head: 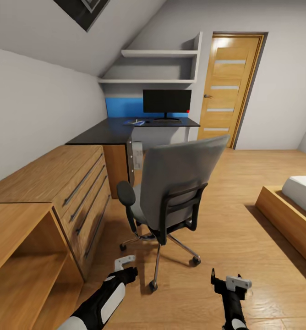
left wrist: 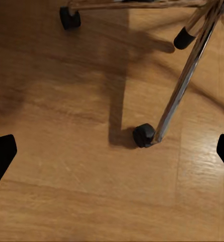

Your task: In the bedroom, organize the workspace by keeping the computer under the desk, ensuring the monitor is on the desk, placing the keyboard on the desk next to the monitor, placing the mouse on the desk next to the keyboard, moving the folder from the swivel chair onto the desk next to the mouse, stacking the notebook on top of the folder with the pen on top of the notebook, and positioning the swivel chair next to the desk.

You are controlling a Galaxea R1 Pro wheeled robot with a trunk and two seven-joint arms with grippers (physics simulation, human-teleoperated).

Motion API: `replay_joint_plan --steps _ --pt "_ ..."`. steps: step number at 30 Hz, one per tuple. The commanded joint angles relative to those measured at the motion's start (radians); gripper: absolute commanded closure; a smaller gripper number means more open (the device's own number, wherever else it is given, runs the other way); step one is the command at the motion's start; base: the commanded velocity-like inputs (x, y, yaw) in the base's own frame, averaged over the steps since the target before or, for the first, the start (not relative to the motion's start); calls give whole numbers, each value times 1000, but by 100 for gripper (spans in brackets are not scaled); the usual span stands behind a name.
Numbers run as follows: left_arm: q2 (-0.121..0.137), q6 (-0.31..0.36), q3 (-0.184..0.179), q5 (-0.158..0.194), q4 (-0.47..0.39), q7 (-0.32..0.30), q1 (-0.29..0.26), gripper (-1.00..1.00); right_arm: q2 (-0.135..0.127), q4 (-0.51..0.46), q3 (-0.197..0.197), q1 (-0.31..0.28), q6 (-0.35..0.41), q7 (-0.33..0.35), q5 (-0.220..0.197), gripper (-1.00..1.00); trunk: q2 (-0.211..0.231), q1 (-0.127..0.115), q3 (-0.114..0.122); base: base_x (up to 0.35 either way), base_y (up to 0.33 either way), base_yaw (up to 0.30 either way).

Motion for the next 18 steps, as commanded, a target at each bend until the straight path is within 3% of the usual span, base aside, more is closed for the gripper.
replay_joint_plan --steps 1,8,11,12,18 --pt "-2 9 -5 8 -3 10 -10 -100 1 -1 -4 -25 24 1 -15 -100 -8 4 -4 0 0 0" --pt "-13 28 -5 10 4 13 -36 -100 -1 -6 -9 -141 227 80 -88 -100 -57 31 -26 0 0 0" --pt "-13 28 -5 11 6 12 -39 -100 -1 -8 -10 -158 309 153 -117 -100 -78 42 -36 0 0 0" --pt "-12 25 -3 9 7 11 -40 -100 1 -9 -8 -166 353 213 -153 -100 -85 46 -39 0 0 0" --pt "-10 20 -4 11 14 10 -41 -100 -1 -13 -7 -171 379 261 -183 -100 -127 69 -58 0 0 0"
